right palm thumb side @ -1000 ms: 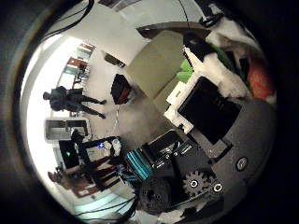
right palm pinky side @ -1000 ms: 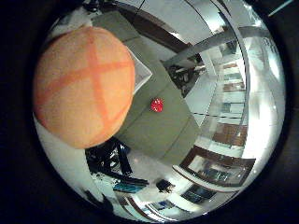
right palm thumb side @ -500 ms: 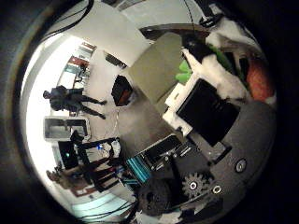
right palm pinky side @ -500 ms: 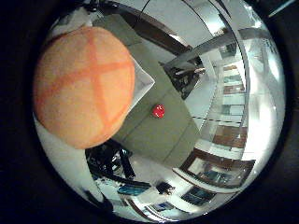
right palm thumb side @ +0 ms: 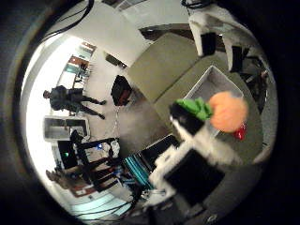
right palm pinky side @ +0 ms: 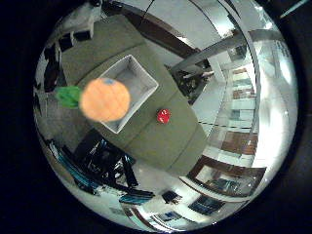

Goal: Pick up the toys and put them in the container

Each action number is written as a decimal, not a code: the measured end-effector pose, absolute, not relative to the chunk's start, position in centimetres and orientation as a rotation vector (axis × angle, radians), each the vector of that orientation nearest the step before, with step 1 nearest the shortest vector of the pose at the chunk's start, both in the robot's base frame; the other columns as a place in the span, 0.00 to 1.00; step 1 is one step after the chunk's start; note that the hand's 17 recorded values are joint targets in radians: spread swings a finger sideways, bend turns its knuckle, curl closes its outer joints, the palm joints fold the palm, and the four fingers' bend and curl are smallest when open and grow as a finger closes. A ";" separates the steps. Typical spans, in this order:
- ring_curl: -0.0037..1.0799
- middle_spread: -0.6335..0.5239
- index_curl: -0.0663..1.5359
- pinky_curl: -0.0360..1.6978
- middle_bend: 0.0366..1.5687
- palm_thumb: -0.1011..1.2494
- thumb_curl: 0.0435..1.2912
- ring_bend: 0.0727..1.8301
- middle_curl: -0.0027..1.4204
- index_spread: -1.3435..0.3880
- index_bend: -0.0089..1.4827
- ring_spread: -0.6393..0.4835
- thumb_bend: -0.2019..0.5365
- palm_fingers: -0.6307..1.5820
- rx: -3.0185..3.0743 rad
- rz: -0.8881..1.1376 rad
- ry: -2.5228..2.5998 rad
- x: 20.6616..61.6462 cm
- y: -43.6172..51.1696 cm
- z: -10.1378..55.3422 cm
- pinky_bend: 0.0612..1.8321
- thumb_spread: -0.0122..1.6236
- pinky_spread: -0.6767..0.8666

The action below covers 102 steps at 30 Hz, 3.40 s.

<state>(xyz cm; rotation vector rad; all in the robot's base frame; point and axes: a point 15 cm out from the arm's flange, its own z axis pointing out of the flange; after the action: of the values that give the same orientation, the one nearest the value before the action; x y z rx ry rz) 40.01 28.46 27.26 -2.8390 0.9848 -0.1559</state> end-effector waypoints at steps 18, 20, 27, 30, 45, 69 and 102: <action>0.24 0.54 0.27 0.19 0.18 0.48 0.21 0.20 0.22 0.54 0.18 0.66 0.24 0.35 -2.859 -0.156 0.946 40.2 28.0 27.1 0.27 0.65 0.69; 0.23 0.55 0.27 0.18 0.16 0.48 0.21 0.18 0.22 0.53 0.17 0.67 0.24 0.36 -2.859 -0.157 0.948 40.3 27.9 27.1 0.26 0.65 0.69; 0.22 0.55 0.26 0.14 0.12 0.47 0.21 0.15 0.23 0.53 0.13 0.66 0.24 0.39 -2.845 -0.167 1.003 42.2 24.9 27.1 0.23 0.65 0.68; 0.21 0.54 0.26 0.13 0.11 0.47 0.20 0.14 0.23 0.54 0.13 0.66 0.24 0.39 -2.826 -0.177 1.069 44.1 21.4 26.9 0.23 0.65 0.68; 0.22 0.56 0.23 0.10 0.10 0.48 0.21 0.12 0.22 0.55 0.11 0.68 0.24 0.33 -2.734 -0.211 1.385 51.9 1.6 20.6 0.27 0.66 0.65; 0.24 0.58 0.22 0.11 0.10 0.45 0.20 0.11 0.23 0.55 0.12 0.70 0.24 0.28 -2.865 -0.087 1.394 54.5 -3.5 3.1 0.25 0.65 0.61; 0.14 0.68 0.25 0.12 0.07 0.38 0.20 0.05 0.14 0.59 0.13 0.80 0.23 0.24 -3.230 -0.673 1.586 58.3 -7.5 2.1 0.15 0.58 0.65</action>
<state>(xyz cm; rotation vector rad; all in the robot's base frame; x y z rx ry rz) 58.31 -7.51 2.10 -3.2300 1.5857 -0.6725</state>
